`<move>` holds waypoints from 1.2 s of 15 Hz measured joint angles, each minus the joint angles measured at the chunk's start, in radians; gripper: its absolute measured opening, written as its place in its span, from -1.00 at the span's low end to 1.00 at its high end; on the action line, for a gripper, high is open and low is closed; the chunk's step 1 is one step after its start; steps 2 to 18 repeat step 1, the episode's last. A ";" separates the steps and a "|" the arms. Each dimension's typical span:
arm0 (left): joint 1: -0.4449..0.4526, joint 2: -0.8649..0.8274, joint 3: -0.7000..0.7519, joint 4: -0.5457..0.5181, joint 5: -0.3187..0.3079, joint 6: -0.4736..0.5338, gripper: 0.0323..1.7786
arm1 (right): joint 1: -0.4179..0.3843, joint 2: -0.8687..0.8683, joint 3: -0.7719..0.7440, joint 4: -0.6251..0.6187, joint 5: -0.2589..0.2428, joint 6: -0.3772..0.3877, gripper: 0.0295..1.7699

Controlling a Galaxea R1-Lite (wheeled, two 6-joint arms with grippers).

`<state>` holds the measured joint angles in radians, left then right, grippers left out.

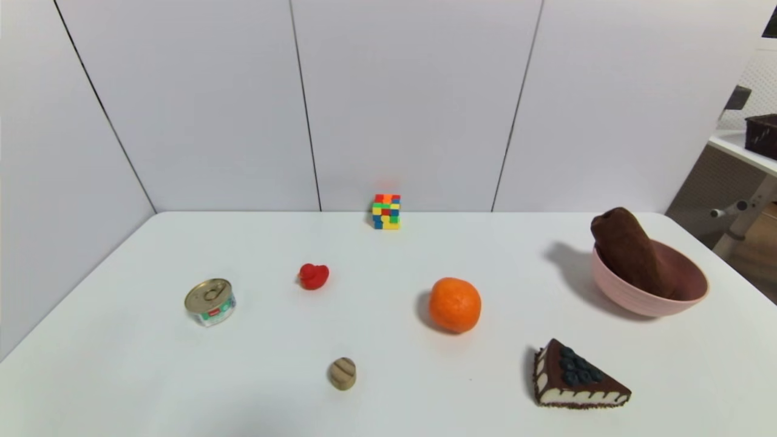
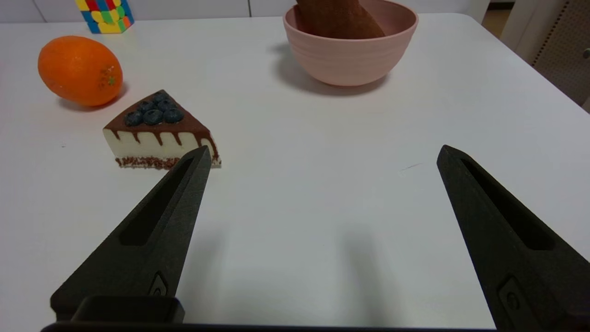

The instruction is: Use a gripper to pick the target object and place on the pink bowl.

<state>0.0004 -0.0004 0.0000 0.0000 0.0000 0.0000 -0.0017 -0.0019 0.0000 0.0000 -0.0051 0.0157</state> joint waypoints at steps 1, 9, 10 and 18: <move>0.000 0.000 0.000 0.000 0.000 0.000 1.00 | 0.000 0.000 0.000 0.000 0.000 0.001 0.91; 0.000 0.000 0.000 0.000 0.000 0.000 1.00 | 0.000 0.000 0.000 0.000 0.000 0.001 0.91; 0.000 0.000 0.000 0.000 0.000 0.000 1.00 | 0.000 0.000 0.000 0.000 0.000 0.001 0.91; 0.000 0.000 0.000 0.000 0.000 0.000 1.00 | 0.000 0.000 0.000 0.000 0.000 0.001 0.91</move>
